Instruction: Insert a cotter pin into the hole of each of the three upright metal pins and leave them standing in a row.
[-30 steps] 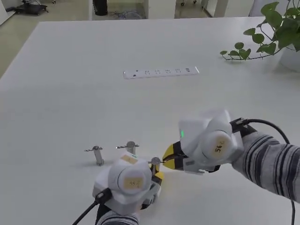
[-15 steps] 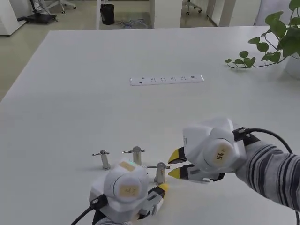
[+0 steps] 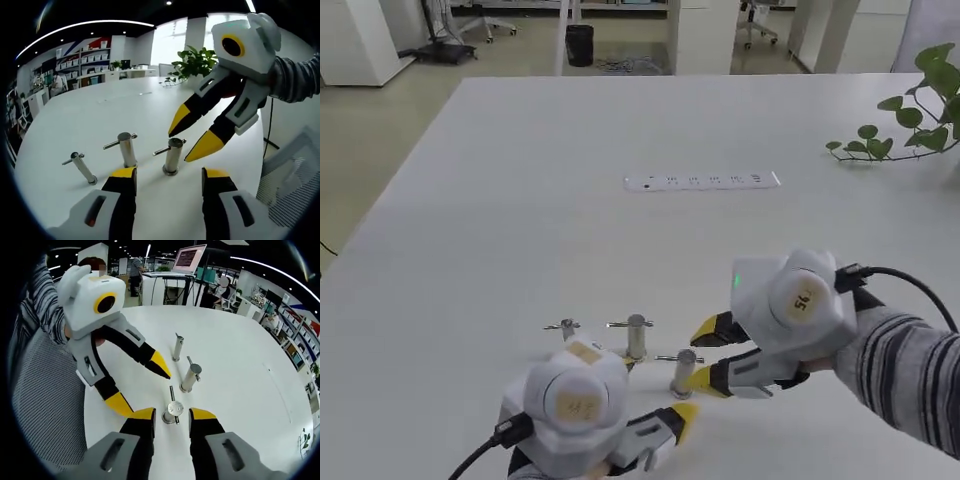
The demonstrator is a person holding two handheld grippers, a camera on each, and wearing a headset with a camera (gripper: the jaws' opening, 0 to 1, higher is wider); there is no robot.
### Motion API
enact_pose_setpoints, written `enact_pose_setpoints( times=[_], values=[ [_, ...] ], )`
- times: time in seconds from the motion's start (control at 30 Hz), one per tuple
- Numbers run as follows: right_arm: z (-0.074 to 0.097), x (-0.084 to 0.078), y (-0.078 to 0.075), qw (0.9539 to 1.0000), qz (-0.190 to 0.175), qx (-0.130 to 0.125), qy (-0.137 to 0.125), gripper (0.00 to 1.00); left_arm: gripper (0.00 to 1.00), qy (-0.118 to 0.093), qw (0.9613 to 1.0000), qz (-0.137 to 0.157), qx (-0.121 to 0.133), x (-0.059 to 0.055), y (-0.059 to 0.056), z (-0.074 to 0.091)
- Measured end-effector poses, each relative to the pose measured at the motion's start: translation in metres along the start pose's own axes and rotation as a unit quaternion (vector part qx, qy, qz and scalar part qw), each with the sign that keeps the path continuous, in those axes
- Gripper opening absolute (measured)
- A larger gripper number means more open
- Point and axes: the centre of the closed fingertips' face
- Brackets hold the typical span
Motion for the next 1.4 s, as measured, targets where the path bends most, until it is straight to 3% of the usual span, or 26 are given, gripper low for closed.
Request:
enact_pose_setpoints(
  times=[0.47,0.67,0.8,0.87,1.1,1.4],
  values=[
    [-0.015,-0.007,-0.002,0.9997,-0.019,0.003,0.014,0.1,0.65,-0.014,0.9998,0.009,0.008,0.002,0.011,0.028],
    [-0.015,-0.007,-0.002,0.9996,-0.026,0.008,0.008,0.1,0.72,-0.029,0.9988,0.036,0.016,0.005,0.021,0.038],
    [-0.015,-0.005,-0.001,0.999,-0.043,0.016,-0.001,0.09,0.76,-0.031,0.9986,0.038,0.022,0.005,0.027,0.046],
    [-0.015,-0.005,0.0,0.9993,-0.034,0.018,-0.001,0.09,0.78,-0.035,0.9981,0.046,0.023,0.008,0.03,0.05],
    [-0.014,-0.007,-0.002,0.9993,-0.027,0.025,0.003,0.08,0.85,-0.042,0.9982,0.029,0.031,0.013,0.035,0.063],
    [-0.008,-0.013,-0.018,0.9994,-0.024,0.024,0.01,0.08,0.92,-0.056,0.9969,0.033,0.044,0.018,0.047,0.072]
  ],
)
Point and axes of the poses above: the centre of the closed fingertips' face, and the gripper's own axes: z roughly backward along the fingers, y roughly to its left, x roughly out of its top, and after that the axes turned 2 degrees about z, right-handed
